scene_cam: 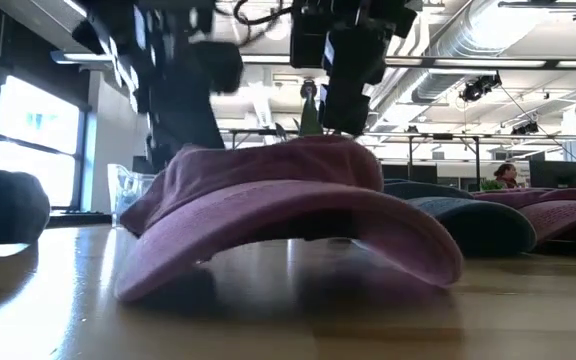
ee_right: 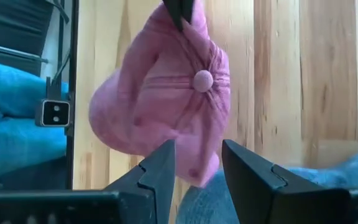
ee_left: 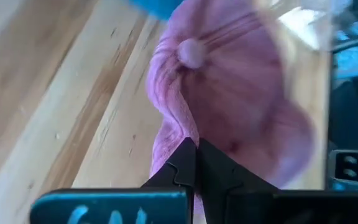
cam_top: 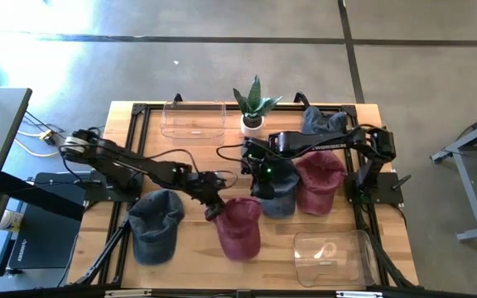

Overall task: Pick & Place hat
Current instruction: Put the left red cap into the top transparent bin

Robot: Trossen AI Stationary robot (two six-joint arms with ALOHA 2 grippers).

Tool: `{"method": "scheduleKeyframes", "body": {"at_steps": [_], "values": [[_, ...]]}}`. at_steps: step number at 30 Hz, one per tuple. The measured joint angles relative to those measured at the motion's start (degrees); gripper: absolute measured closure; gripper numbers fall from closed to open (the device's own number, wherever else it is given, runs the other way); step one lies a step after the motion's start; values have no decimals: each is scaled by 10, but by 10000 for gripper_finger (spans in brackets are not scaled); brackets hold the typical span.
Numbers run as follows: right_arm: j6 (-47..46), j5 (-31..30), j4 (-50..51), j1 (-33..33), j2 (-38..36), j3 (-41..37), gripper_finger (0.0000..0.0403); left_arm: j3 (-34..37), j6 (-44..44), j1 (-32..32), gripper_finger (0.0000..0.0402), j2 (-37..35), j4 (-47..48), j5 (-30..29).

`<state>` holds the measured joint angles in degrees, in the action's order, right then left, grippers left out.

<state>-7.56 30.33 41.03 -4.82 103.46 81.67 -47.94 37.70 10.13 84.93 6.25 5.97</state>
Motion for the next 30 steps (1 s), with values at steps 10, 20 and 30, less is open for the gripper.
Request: {"method": "scheduleKeyframes", "body": {"at_steps": [10, 20, 30], "values": [[-23, 33, -122, 4, -1, 0, 166, 0, -80, 0, 400, -105, 19, 23], [-22, 41, -169, 44, 9, 0, 165, 0, -79, 0, 401, -106, 38, 0], [-134, -39, -163, 34, 7, 0, 185, 0, -75, 0, 401, -106, 42, -3]]}}
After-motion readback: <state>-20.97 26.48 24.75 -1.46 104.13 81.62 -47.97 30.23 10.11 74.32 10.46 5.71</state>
